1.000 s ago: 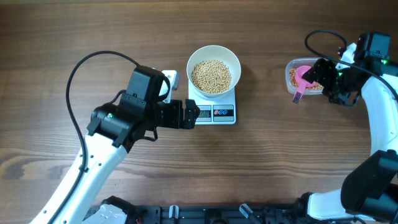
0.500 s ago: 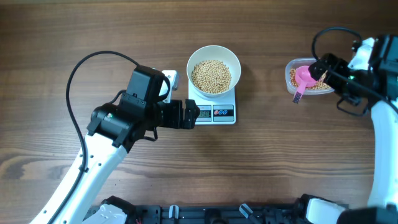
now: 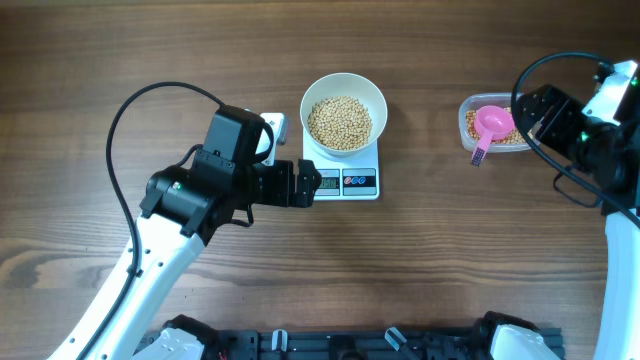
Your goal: Scoop item into bowl and weigh 150g on scale
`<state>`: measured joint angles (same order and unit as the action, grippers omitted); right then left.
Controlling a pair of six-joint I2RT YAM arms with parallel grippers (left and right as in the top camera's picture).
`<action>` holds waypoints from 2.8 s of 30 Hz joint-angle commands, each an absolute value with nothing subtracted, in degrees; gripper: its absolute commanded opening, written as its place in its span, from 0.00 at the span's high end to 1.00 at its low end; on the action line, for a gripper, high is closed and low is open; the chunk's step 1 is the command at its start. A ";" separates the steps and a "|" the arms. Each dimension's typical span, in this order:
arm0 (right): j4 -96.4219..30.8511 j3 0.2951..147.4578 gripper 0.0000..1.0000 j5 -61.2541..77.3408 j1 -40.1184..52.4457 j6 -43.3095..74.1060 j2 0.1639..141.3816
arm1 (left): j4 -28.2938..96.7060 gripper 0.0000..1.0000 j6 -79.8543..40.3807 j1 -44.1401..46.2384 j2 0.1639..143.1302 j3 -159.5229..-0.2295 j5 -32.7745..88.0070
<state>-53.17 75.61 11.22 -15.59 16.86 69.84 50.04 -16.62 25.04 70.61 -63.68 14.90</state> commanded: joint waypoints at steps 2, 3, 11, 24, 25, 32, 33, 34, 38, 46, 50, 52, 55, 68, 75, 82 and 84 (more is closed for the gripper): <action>-52.01 76.16 0.00 -2.35 -15.84 16.69 69.25 | 49.93 0.00 -15.42 25.30 70.85 -63.46 15.40; -51.33 76.16 0.00 -3.81 -15.84 16.69 69.25 | 49.93 0.00 -15.42 25.30 70.85 -63.46 15.38; -48.12 76.16 0.00 -6.39 -15.84 16.49 69.25 | 49.93 0.00 -15.42 25.30 70.85 -63.46 15.38; -48.71 76.16 0.00 -7.70 -15.84 16.53 69.63 | 49.93 0.00 -15.42 25.30 70.85 -63.46 15.38; -48.75 76.16 0.00 -7.70 -15.84 16.53 69.80 | 49.93 0.00 -15.42 25.30 70.85 -63.46 15.38; -50.26 76.16 0.00 -7.70 -15.84 16.53 70.08 | 49.93 0.00 -15.42 25.30 70.85 -63.46 15.40; -50.26 76.16 0.00 -7.70 -15.84 16.53 70.08 | 49.93 0.00 -15.42 25.30 70.85 -63.46 15.38; -50.26 76.16 0.00 -7.70 -15.84 16.51 70.08 | 49.91 0.00 -15.42 25.30 70.85 -63.46 15.38; -50.24 76.16 0.00 -7.68 -15.84 16.69 70.19 | 49.91 0.00 -15.42 25.30 70.85 -63.46 15.38; -50.22 76.16 0.00 -7.68 -15.84 16.69 70.30 | 49.93 0.00 -15.42 25.30 70.85 -63.46 15.38; -50.22 76.16 0.00 -7.68 -15.84 16.67 70.30 | 49.93 0.00 -15.42 25.30 70.85 -63.46 15.40; -50.22 76.16 0.00 -7.68 -15.84 16.67 70.30 | 49.93 0.00 -15.42 25.30 70.85 -63.46 15.38; -50.22 76.16 0.00 -7.68 -15.84 16.69 70.30 | 49.93 0.00 -15.42 25.30 70.85 -63.46 15.40; -50.22 76.16 0.00 -7.68 -15.84 16.67 70.30 | 49.93 0.00 -15.42 25.30 70.85 -63.46 15.38; -51.16 76.16 0.00 -7.70 -15.84 16.51 70.30 | 49.93 0.00 -15.42 25.30 70.85 -63.46 15.38; -52.16 76.16 0.00 -7.66 -15.68 16.58 68.77 | 49.93 0.00 -15.42 25.30 70.85 -63.46 15.38; -51.57 76.16 0.00 -7.68 -15.18 16.71 66.59 | 49.93 0.00 -15.42 25.30 70.85 -63.46 15.40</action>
